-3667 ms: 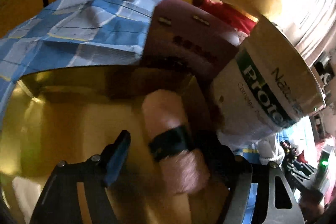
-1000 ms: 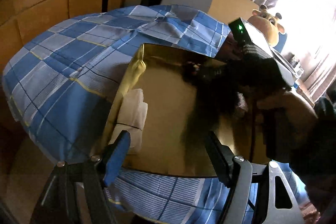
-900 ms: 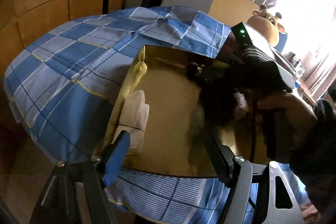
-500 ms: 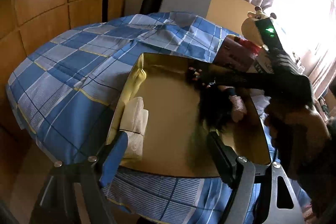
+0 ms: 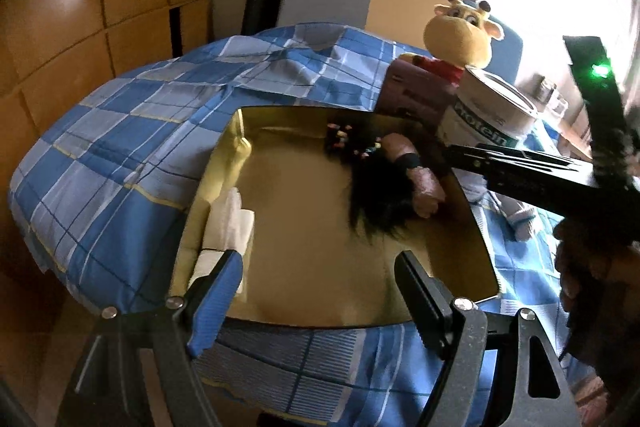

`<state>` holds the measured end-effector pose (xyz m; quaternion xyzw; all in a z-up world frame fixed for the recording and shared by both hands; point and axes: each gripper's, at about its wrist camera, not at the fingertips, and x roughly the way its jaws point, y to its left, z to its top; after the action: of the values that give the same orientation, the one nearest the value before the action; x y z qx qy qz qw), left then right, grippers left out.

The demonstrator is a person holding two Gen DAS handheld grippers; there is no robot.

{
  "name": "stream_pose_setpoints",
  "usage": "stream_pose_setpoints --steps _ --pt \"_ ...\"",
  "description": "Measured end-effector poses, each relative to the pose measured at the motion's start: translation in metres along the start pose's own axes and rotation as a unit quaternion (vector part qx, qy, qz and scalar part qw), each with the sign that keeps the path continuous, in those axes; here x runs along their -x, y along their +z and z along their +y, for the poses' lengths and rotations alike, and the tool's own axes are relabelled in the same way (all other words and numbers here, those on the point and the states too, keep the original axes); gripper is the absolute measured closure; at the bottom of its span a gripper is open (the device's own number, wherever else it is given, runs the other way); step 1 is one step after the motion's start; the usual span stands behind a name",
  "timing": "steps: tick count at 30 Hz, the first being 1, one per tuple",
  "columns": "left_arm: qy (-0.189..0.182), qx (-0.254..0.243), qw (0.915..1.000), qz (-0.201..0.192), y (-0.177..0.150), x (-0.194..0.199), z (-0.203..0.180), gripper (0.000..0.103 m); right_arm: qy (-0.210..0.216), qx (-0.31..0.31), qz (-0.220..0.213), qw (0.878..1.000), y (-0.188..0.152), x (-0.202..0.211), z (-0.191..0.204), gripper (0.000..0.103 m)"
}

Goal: Organize soft objects
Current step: 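Carry the black hair wig into the gold tray and open the right gripper, then grasp the white knit glove with the left gripper while the right approaches the red sock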

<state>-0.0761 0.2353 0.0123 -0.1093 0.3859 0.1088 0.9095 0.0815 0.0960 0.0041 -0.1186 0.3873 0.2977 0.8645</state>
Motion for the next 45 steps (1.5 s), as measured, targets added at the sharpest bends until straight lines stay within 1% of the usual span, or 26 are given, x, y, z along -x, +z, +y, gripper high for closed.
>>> stream_pose_setpoints --steps 5,12,17,23,28,31,34,36,39,43,45 --pt "-0.007 -0.020 0.9998 0.000 0.000 0.000 -0.016 0.024 -0.010 -0.019 -0.014 1.000 -0.014 0.019 -0.024 0.062" --pt "-0.013 -0.061 0.9980 0.002 0.000 0.000 -0.043 0.024 -0.037 -0.052 -0.031 0.997 -0.032 0.044 -0.061 0.062" --pt "-0.019 -0.088 0.9960 -0.003 0.002 0.002 -0.062 0.024 -0.069 -0.074 -0.034 0.994 -0.045 0.060 -0.096 0.062" --pt "-0.039 -0.110 0.9932 -0.001 0.006 0.001 -0.085 0.023 -0.125 -0.107 -0.031 0.986 -0.065 0.080 -0.150 0.062" --pt "-0.055 -0.125 0.9907 0.002 0.008 -0.001 -0.105 0.023 -0.179 -0.140 -0.027 0.973 -0.085 0.094 -0.199 0.062" --pt "-0.068 -0.139 0.9879 0.007 0.009 -0.002 -0.119 0.023 -0.212 -0.175 -0.024 0.961 -0.103 0.101 -0.235 0.062" --pt "-0.085 -0.156 0.9840 0.011 0.011 -0.003 -0.136 0.023 -0.241 -0.220 -0.025 0.945 -0.123 0.108 -0.266 0.062" --pt "-0.096 -0.165 0.9816 0.013 0.012 -0.004 -0.148 0.023 -0.237 -0.277 -0.023 0.931 -0.138 0.112 -0.288 0.062" --pt "-0.122 -0.170 0.9774 0.031 0.015 -0.014 -0.170 0.023 -0.234 -0.325 -0.033 0.916 -0.145 0.119 -0.303 0.062" --pt "-0.144 -0.173 0.9729 0.055 0.016 -0.031 -0.197 0.023 -0.235 -0.332 -0.024 0.913 -0.146 0.118 -0.308 0.062" --pt "-0.148 -0.176 0.9712 0.062 0.016 -0.040 -0.211 0.023 -0.242 -0.334 -0.023 0.911 -0.145 0.118 -0.306 0.062"
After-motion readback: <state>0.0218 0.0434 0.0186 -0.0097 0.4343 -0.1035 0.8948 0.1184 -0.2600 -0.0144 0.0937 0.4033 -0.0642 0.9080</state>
